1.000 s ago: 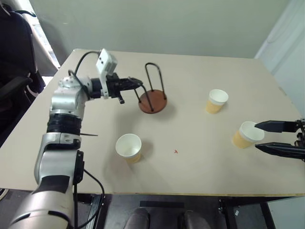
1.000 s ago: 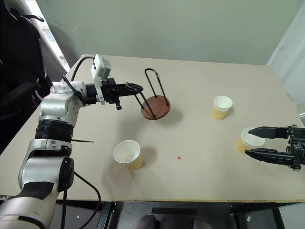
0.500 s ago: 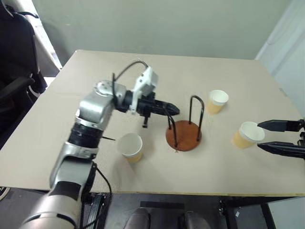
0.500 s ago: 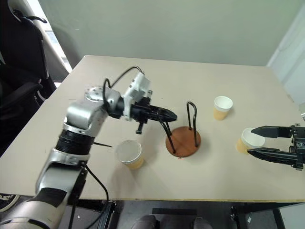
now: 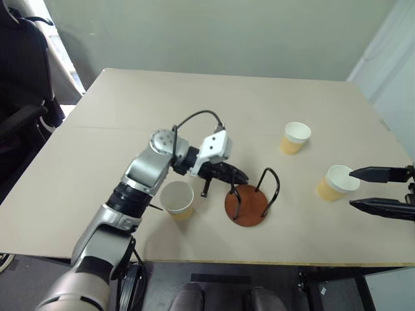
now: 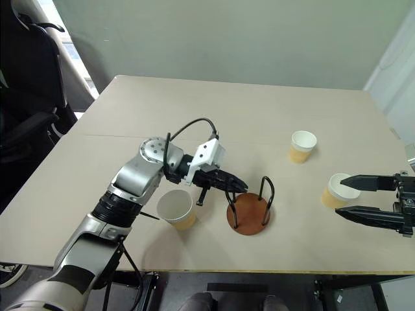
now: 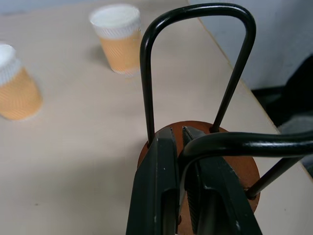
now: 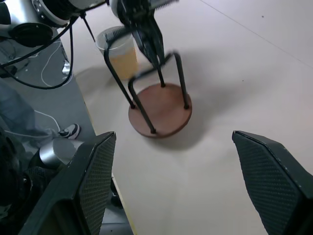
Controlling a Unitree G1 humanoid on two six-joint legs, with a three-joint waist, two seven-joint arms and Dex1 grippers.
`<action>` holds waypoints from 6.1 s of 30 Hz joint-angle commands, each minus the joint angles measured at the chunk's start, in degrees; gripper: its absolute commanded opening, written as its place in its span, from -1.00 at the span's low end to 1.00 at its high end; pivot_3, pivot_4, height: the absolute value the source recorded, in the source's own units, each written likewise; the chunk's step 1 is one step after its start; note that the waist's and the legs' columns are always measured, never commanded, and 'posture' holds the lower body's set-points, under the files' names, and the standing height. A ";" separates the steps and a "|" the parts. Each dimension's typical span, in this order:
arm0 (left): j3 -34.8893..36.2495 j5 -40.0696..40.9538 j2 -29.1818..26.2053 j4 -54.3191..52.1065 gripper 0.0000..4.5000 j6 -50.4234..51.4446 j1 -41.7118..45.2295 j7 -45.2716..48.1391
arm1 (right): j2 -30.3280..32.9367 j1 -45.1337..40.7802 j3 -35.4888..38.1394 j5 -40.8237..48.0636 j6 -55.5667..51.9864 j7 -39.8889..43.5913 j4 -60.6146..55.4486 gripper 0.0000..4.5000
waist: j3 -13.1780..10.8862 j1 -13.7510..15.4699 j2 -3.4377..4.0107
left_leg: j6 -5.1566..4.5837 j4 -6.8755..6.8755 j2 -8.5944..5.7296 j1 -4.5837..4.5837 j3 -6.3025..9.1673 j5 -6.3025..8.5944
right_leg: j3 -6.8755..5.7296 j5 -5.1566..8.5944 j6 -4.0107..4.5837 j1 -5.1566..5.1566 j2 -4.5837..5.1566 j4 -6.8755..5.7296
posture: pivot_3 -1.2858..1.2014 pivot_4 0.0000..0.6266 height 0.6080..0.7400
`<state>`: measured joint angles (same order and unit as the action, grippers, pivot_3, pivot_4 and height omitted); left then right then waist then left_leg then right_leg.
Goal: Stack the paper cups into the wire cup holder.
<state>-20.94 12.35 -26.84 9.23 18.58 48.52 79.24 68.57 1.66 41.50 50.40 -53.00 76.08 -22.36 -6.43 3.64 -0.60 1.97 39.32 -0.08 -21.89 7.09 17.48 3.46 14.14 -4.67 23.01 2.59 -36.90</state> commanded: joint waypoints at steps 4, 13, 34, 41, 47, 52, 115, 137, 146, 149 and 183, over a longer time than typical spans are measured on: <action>-1.82 -5.78 1.45 1.81 -0.64 -6.64 -0.45 -4.42 | -0.03 0.30 0.65 0.51 0.43 -0.16 -1.00 0.71 | 0.02 0.09 0.03 | 0.00 0.01 -0.02 0.02 0.01 0.00 | -0.02 0.00 0.00 -0.04 -0.01 0.01 | 0.03 -0.52 1.00; -1.45 -8.09 1.34 5.09 0.84 -12.26 0.39 -4.01 | 0.22 -0.17 -0.31 0.36 0.76 -0.46 -0.80 0.71 | 0.02 0.07 0.03 | 0.00 0.02 -0.03 0.00 -0.06 0.00 | -0.01 0.00 0.00 -0.05 -0.01 -0.01 | 0.03 -0.52 1.00; 14.52 8.60 -23.51 -9.04 0.84 6.55 4.43 11.10 | 5.91 -12.62 -26.60 -20.59 13.27 -6.55 12.48 0.71 | 0.02 -0.44 0.05 | -0.02 -0.25 0.03 -0.02 0.10 0.02 | -0.04 0.00 0.00 0.12 0.30 0.00 | 0.03 -0.52 1.00; 20.48 14.26 -33.62 -17.28 0.84 14.33 -2.65 10.67 | 6.49 -17.02 -33.49 -24.61 16.16 -3.13 15.54 0.71 | 0.01 -0.38 0.07 | -0.06 -0.38 -0.01 -0.08 0.13 0.04 | -0.06 0.00 0.01 0.20 0.41 0.07 | 0.03 -0.52 1.00; 28.94 22.57 -41.19 -24.07 0.84 21.58 -8.46 10.29 | 5.60 -23.20 -41.47 -31.70 20.11 -1.81 20.36 0.71 | 0.00 -0.81 0.06 | -0.06 -0.47 0.01 -0.06 0.11 0.05 | -0.06 0.02 0.04 0.27 0.43 0.07 | 0.03 -0.52 1.00; 33.24 27.87 -42.40 -29.43 0.84 25.23 -14.18 7.65 | 4.49 -26.00 -45.65 -35.79 22.92 -0.38 23.40 0.71 | 0.02 -0.74 0.09 | -0.06 -0.52 0.01 0.00 0.11 0.05 | -0.08 0.06 0.12 0.27 0.47 0.02 | 0.03 -0.52 1.00; 43.60 37.06 -40.20 -35.18 0.86 24.16 -28.79 -6.30 | -11.97 -56.36 -58.90 -26.34 16.29 12.44 -3.87 -0.99 | -0.02 -1.74 0.12 | 0.25 -0.82 0.15 0.03 0.19 0.00 | -0.12 0.33 0.66 0.50 0.27 -0.05 | 0.03 -0.52 1.00; 43.43 38.14 -41.02 -35.36 0.86 24.60 -28.45 -7.51 | -14.52 -67.19 -63.50 -48.52 38.73 7.57 32.03 0.81 | -0.01 -1.75 0.10 | 0.25 -0.83 0.15 0.04 0.22 0.00 | -0.14 0.30 0.69 0.56 0.34 -0.06 | 0.03 -0.52 1.00; 43.44 38.79 -40.81 -36.39 0.86 25.11 -28.86 -8.56 | -23.62 -78.56 -67.85 -64.25 60.51 0.06 72.03 0.81 | -0.02 -1.33 0.12 | 0.37 -1.21 0.18 -0.10 0.21 -0.06 | -0.21 0.23 0.82 0.83 0.34 -0.32 | 0.03 -0.52 1.00; 44.07 38.99 -40.91 -36.93 0.86 25.47 -29.57 -8.93 | -25.86 -80.03 -67.51 -65.88 62.63 -0.67 77.24 0.81 | -0.02 -1.27 0.13 | 0.44 -1.32 0.18 -0.14 0.18 -0.02 | -0.21 0.23 0.82 0.86 0.34 -0.16 | 0.03 -0.52 1.00; 46.79 40.58 -42.62 -38.87 0.86 26.31 -32.78 -10.95 | -28.83 -81.62 -66.48 -73.16 70.93 1.81 87.13 -0.98 | -0.02 -0.14 0.13 | 0.61 -1.29 0.18 -0.12 0.17 0.00 | -0.21 0.22 0.84 0.85 0.34 -0.21 | 0.03 -0.52 1.00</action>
<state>24.45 52.32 -68.44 -28.90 45.16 14.80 68.40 37.98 -78.24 -26.90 -24.22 16.77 75.25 67.87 -6.45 3.51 -0.47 2.58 38.03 0.10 -22.01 7.25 17.48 3.25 14.36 -3.82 23.86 2.92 -37.11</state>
